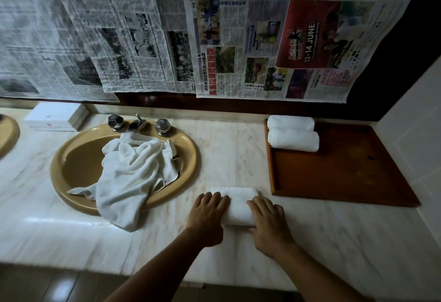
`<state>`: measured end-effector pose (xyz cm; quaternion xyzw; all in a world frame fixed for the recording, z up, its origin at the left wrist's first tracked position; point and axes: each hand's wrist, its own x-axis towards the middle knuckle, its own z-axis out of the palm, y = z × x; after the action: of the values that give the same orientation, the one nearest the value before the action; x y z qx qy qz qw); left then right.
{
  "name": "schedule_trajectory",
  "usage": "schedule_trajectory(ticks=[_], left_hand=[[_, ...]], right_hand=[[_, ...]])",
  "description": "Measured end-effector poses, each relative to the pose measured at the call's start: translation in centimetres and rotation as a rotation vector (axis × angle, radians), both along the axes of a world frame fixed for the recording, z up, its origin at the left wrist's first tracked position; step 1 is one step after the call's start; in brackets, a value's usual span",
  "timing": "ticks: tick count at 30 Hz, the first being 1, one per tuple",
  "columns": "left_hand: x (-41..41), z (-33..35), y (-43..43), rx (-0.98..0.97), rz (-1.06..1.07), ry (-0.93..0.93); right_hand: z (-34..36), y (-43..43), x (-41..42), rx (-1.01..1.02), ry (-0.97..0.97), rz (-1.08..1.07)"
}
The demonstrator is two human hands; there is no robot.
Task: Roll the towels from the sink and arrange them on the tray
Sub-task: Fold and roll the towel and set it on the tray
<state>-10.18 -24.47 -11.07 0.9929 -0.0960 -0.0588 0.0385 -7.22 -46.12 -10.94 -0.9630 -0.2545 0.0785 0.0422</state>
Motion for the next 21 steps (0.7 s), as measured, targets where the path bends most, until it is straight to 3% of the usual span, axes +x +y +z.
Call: schedule_trajectory(ticks=[8, 13, 17, 21], left_hand=[[4.7, 0.0, 1.4, 0.004, 0.018, 0.06], [4.8, 0.5, 1.3, -0.109, -0.112, -0.142], [4.1, -0.8, 1.6, -0.211, -0.125, -0.096], [5.8, -0.4, 1.4, -0.197, -0.124, -0.075]], right_hand=[[2.3, 1.5, 6.0, 0.013, 0.232, -0.051], [3.3, 1.9, 9.3, 0.072, 0.452, -0.143], [4.5, 2.7, 11.4, 0.043, 0.603, -0.135], [4.6, 2.7, 12.6, 0.15, 0.715, -0.292]])
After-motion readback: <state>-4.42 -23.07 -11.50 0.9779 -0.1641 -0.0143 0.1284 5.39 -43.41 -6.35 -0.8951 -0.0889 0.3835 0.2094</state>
